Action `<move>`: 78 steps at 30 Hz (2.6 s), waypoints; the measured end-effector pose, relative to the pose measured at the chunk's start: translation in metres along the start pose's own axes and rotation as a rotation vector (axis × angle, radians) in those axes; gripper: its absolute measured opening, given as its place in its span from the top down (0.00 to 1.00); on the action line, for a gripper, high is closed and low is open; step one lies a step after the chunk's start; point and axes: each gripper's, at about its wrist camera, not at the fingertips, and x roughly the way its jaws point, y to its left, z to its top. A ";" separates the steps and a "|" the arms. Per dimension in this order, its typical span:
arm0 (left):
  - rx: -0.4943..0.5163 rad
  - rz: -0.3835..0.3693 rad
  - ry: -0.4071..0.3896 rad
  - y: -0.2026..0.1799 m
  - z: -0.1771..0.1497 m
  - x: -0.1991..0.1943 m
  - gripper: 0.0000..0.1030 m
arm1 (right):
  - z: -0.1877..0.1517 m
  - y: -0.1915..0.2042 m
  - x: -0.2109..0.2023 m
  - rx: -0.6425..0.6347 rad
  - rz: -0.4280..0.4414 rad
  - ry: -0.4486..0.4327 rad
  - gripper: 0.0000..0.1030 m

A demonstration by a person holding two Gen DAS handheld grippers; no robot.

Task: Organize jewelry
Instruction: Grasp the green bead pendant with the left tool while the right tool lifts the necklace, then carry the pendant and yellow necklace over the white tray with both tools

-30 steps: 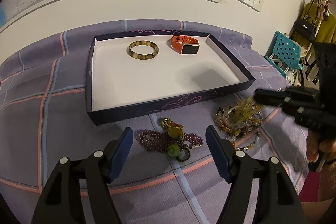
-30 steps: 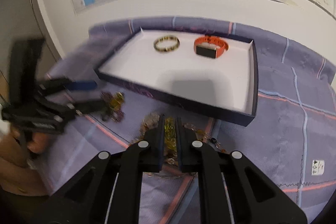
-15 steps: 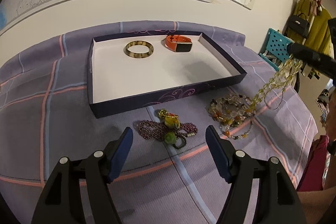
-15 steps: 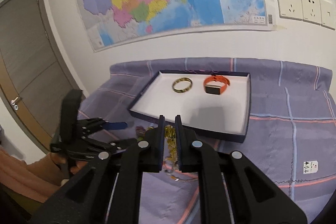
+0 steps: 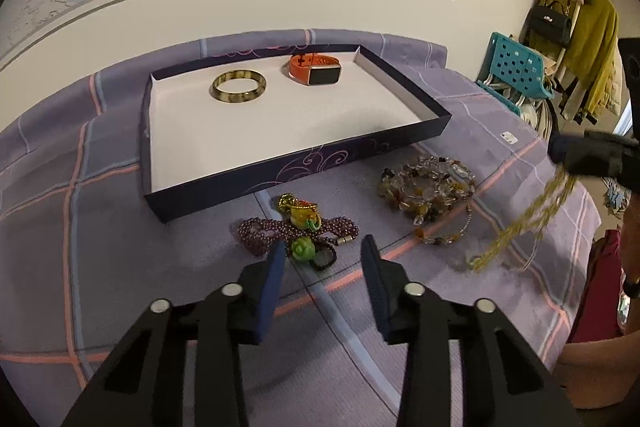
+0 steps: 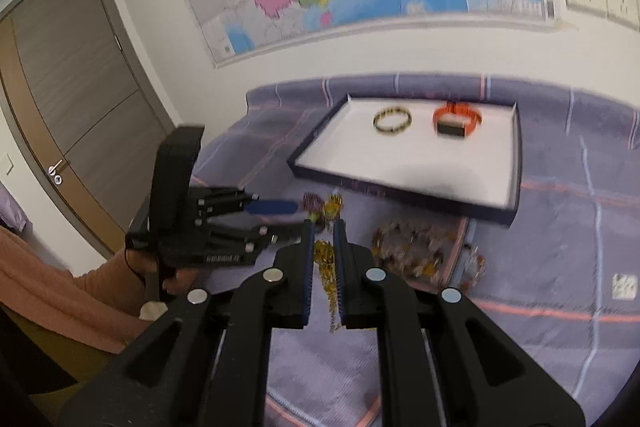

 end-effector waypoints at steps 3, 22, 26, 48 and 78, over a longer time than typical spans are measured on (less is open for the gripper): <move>0.009 0.006 0.012 -0.001 0.001 0.006 0.68 | -0.009 -0.005 0.010 0.025 0.005 0.026 0.90; 0.009 0.038 0.026 -0.003 -0.004 0.005 0.82 | -0.014 -0.020 0.023 0.091 0.009 0.032 0.90; -0.005 0.017 0.015 -0.001 -0.004 -0.003 0.82 | -0.009 -0.019 0.018 0.082 0.012 0.016 0.90; -0.006 0.002 -0.096 0.002 0.031 -0.041 0.82 | 0.043 -0.017 -0.013 0.028 -0.044 -0.099 0.90; -0.022 0.082 -0.080 0.040 0.108 0.016 0.82 | 0.148 -0.083 0.056 0.070 -0.141 -0.120 0.90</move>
